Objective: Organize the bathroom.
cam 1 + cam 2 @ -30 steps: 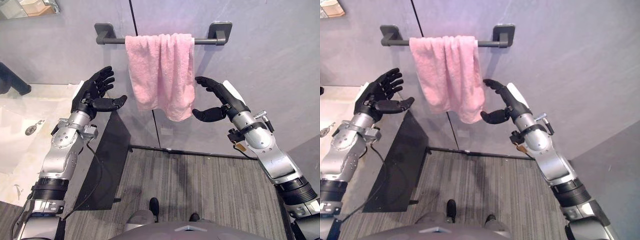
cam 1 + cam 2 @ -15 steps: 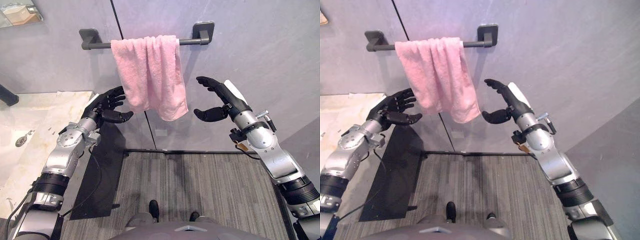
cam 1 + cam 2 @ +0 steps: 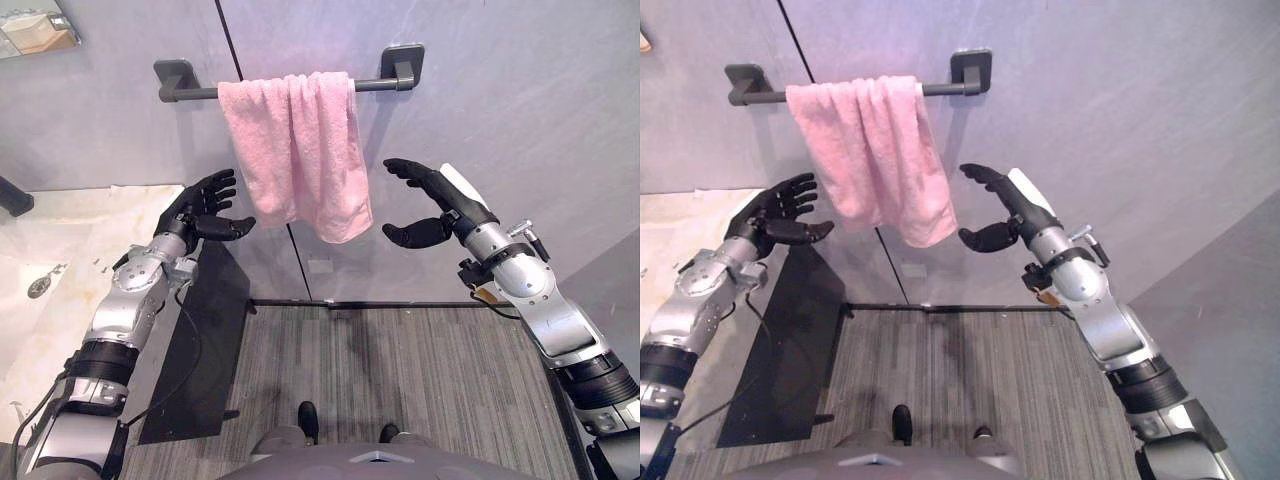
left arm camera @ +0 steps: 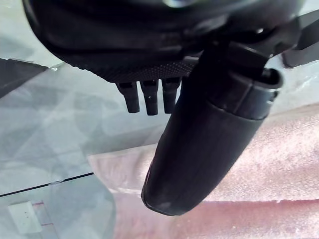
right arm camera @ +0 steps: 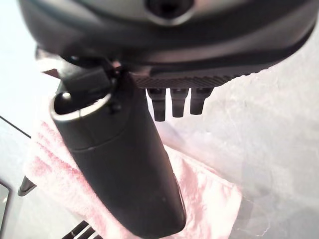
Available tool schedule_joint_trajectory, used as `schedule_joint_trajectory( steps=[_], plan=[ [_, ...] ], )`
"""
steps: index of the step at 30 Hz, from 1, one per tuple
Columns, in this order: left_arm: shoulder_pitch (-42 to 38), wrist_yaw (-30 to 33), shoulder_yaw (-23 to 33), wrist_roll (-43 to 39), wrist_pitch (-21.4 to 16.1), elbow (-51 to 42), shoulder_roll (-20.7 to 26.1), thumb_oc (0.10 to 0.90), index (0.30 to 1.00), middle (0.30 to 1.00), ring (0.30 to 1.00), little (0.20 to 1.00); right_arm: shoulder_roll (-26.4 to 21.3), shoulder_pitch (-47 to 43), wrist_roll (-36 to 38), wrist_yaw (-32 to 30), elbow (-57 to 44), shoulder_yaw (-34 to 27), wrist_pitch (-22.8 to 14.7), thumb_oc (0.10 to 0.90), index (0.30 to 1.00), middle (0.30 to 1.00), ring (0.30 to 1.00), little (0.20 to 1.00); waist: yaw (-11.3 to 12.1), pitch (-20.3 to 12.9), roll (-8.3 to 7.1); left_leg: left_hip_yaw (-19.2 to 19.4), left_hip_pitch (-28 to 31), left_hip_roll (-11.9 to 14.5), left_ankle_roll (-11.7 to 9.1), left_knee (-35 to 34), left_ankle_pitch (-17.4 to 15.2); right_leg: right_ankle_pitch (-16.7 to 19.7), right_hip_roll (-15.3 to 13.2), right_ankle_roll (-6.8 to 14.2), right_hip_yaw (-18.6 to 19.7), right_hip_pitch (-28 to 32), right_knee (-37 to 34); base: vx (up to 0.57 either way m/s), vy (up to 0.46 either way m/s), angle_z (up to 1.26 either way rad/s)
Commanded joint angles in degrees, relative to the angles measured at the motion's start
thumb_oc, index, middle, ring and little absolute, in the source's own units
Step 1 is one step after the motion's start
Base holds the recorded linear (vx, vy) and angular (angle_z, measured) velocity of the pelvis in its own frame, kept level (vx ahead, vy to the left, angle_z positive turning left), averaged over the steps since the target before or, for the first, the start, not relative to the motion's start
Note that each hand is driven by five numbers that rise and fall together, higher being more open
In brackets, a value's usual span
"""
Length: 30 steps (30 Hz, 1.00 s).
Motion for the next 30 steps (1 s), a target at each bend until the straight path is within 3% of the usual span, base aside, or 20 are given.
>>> schedule_joint_trajectory(
  steps=[1,12,20,30],
  plan=[
    [-9.77,1.07,1.89,-2.37,-8.72,1.70,3.59,0.800,0.900,0.900,0.900,0.900,-3.36,-7.99,3.66,-1.14,-5.56,-0.89,-6.90,0.800,0.900,0.900,0.900,0.900,-0.62,-6.82,-1.21,2.22,-0.35,3.95,-5.53,3.41,-3.23,-2.11,-1.52,3.99,5.24,-2.82,2.29,0.00,0.000,0.00],
    [-17.12,0.21,-3.71,-3.55,-7.44,3.67,2.26,0.800,0.900,0.900,0.900,0.900,-0.97,-19.20,2.31,-1.36,-4.36,5.03,-4.93,0.800,0.900,0.900,0.900,0.900,0.24,-7.30,-1.55,1.80,0.86,3.84,-5.62,2.91,-3.32,-1.89,-1.41,4.01,4.62,-1.92,1.89,0.01,-0.011,0.00],
    [-19.82,-0.98,-6.14,-3.66,-7.64,4.75,1.43,0.800,0.900,0.900,0.900,0.900,2.52,-25.65,1.95,-1.75,-2.91,9.71,-0.07,0.800,0.900,0.900,0.900,0.900,1.53,-7.31,-1.72,0.82,1.16,3.76,-5.76,2.82,-3.29,-2.09,-1.39,3.80,3.77,-1.17,1.90,0.01,-0.002,0.01],
    [-20.17,-1.82,-6.14,-4.30,-7.19,0.25,1.18,0.800,0.900,0.900,0.900,0.900,2.12,-24.81,-2.97,0.20,-1.82,11.19,4.49,0.800,0.900,0.900,0.900,0.900,1.73,-6.74,-1.86,0.34,1.28,3.77,-5.63,2.83,-3.22,-2.36,-1.44,3.59,3.45,-1.20,2.68,0.01,-0.003,0.02]
  ],
)
